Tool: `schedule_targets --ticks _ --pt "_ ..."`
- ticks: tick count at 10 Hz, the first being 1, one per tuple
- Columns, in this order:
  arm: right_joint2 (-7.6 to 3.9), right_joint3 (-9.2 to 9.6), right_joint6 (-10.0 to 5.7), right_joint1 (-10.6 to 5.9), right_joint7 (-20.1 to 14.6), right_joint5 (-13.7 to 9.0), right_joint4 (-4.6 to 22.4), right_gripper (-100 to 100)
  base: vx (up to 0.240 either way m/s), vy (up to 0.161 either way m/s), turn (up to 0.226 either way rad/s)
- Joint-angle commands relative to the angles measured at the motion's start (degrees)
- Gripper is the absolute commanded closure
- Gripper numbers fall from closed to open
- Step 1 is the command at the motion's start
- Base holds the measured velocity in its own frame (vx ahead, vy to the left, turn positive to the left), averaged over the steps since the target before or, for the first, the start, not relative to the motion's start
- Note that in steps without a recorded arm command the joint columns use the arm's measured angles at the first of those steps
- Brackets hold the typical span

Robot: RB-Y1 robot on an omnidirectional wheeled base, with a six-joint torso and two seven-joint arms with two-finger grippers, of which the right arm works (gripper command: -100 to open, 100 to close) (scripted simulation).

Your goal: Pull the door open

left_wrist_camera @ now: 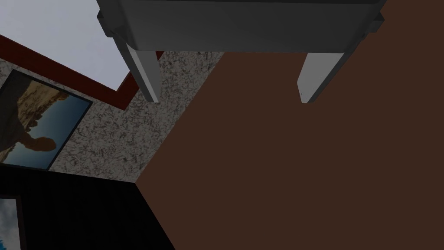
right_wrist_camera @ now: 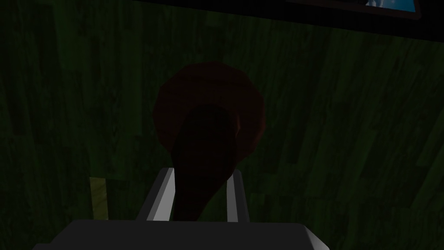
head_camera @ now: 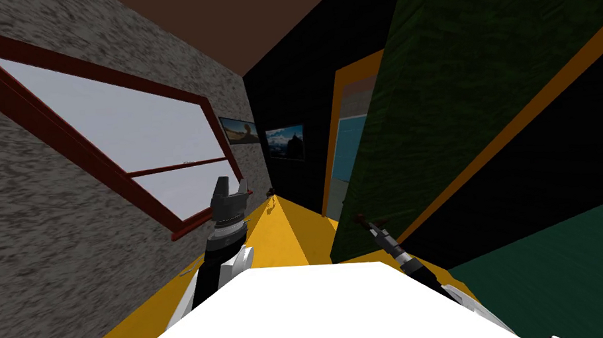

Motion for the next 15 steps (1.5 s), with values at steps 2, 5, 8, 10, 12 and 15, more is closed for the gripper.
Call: schedule_targets --ticks 2,5,8,10,12,15 --pt "-0.02 0.13 -0.62 0.07 -0.05 0.00 0.31 100 -0.140 -0.077 0.075" --pt "-0.24 0.31 -1.95 0.41 -0.15 -0.21 1.29 100 -0.175 -0.071 0.181" --pt "-0.62 0.36 -3.32 0.68 -0.24 -0.52 2.35 100 -0.184 -0.101 0.187" --pt "-0.81 0.39 -3.98 0.81 -0.28 -0.67 2.86 100 -0.171 -0.088 0.123" --pt "-1.00 0.42 -4.68 0.95 -0.33 -0.84 3.40 100 -0.209 -0.095 0.166" --pt "-1.10 0.43 -5.00 1.01 -0.35 -0.91 3.65 100 -0.109 -0.042 0.046"
